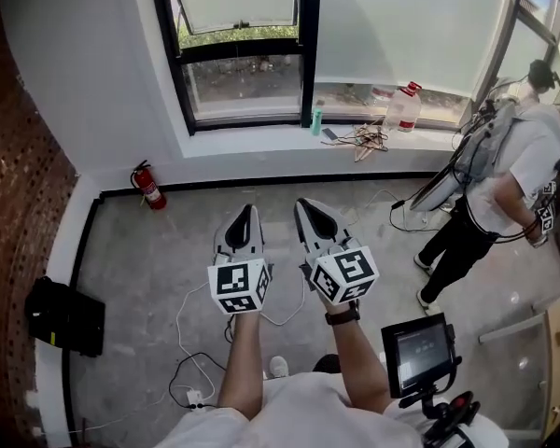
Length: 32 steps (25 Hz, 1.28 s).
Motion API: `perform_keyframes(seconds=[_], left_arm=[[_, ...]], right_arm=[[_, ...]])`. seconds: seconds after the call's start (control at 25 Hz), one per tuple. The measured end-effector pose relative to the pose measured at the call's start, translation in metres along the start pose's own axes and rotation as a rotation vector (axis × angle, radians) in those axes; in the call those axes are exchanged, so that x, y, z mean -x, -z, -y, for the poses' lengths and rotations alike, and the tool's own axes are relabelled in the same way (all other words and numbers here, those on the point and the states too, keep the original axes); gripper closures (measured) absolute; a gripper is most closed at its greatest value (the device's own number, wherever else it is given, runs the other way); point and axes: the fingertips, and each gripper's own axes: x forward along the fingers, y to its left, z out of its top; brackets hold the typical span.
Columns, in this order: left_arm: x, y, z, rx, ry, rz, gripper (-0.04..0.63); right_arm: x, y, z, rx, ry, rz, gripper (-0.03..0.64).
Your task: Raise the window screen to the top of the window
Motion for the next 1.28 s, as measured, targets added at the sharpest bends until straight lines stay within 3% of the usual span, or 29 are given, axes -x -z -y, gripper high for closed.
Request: perform_keyframes(seconds=[0.12, 0.32, 0.52, 0.72, 0.84, 0.96, 1.08, 1.16, 1.28], left_arm=[[-0.009, 0.001, -0.021, -0.063, -0.014, 0.051, 0.595], [-0.055, 0.033, -0.045, -0.073, -0.02, -0.021, 0.595], [-0.134, 0.056, -0.078, -0.056, -0.015, -0.085, 0.595], [-0.228, 0.039, -0.125, -0.133, -0.112, -0.067, 0.595], [-0.272, 0.045, -0.133, -0.127, -0.138, -0.063, 0.595], [-0.305, 0.061, -0.145, -0.101, -0.154, -0.061, 0.595], [-0.321, 0.092, -0.175, -0.15, -0.202, -0.13, 0.595], [-0.333, 0.114, -0.194, -0.082, -0.193, -0.166, 0.595], [-0.358, 0.128, -0.229, -0.001, -0.181, -0.117, 0.595]], right_arm=[[-0.021, 0.018, 0.008, -0.001, 0.034, -0.046, 0.617], [-0.07, 0.045, 0.04, -0.075, 0.027, -0.067, 0.617], [-0.149, 0.05, 0.076, -0.032, -0.023, -0.057, 0.617], [-0.248, 0.034, 0.132, 0.044, -0.004, -0.037, 0.617], [-0.278, 0.037, 0.165, -0.008, -0.045, -0.034, 0.617], [-0.308, 0.057, 0.187, -0.047, -0.075, -0.073, 0.617], [-0.342, 0.091, 0.192, 0.007, -0.07, -0.166, 0.617], [-0.364, 0.11, 0.192, 0.049, -0.075, -0.205, 0.617], [-0.402, 0.136, 0.195, 0.005, -0.095, -0.226, 0.617]])
